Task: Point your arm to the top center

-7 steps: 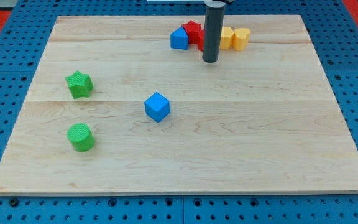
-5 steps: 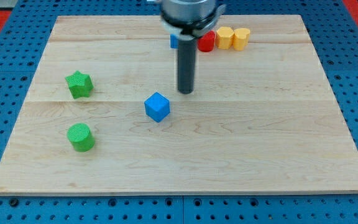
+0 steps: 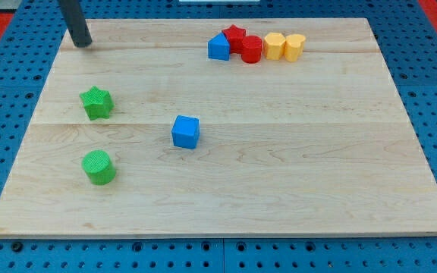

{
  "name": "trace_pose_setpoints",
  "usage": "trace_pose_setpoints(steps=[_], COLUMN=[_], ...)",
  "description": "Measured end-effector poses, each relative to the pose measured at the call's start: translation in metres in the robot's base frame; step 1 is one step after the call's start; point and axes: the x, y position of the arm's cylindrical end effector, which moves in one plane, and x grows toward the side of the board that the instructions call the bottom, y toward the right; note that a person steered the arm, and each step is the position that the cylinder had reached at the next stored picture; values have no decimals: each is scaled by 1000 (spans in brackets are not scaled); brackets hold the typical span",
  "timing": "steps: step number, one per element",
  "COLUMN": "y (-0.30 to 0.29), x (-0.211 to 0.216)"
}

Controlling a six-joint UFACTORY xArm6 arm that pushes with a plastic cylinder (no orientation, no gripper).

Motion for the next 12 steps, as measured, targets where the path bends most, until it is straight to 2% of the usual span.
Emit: trace_pose_setpoints(steps=[1,2,12], y=[2,61,160], x=[-8,-43,-42])
